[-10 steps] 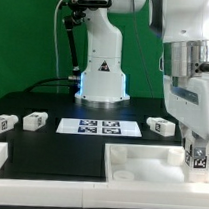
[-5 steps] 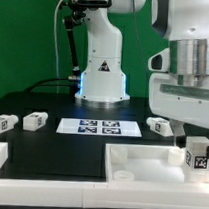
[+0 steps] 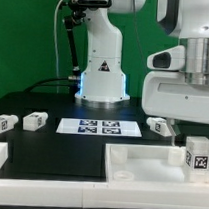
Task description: Assemble square table
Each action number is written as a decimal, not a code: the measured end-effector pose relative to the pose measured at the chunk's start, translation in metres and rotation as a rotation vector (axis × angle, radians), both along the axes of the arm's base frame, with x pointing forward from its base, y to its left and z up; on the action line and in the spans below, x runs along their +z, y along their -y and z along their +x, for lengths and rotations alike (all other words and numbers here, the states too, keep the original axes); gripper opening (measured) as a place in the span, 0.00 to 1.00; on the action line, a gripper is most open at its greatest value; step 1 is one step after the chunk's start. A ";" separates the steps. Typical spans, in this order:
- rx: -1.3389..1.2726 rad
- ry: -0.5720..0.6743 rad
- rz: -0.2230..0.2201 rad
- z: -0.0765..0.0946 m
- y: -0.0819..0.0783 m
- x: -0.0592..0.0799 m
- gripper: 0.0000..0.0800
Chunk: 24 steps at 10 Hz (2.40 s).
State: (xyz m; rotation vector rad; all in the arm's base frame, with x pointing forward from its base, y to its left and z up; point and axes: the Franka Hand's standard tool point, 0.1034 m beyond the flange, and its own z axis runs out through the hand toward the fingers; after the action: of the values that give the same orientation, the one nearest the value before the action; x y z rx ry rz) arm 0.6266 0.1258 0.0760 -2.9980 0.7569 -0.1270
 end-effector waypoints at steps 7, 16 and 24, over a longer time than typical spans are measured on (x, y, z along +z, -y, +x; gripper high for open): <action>0.555 0.031 -0.079 0.006 0.009 -0.008 0.81; -0.501 -0.008 0.087 0.004 0.013 -0.009 0.36; -1.354 -0.052 0.191 0.001 0.007 -0.010 0.36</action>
Offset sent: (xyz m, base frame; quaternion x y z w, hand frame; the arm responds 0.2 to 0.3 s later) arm 0.0000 0.0000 0.0000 0.0000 0.0000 -0.1938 0.9810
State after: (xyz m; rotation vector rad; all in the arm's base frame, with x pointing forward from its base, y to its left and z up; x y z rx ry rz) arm 0.6274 0.1187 0.0659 -1.7920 2.4023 -0.0043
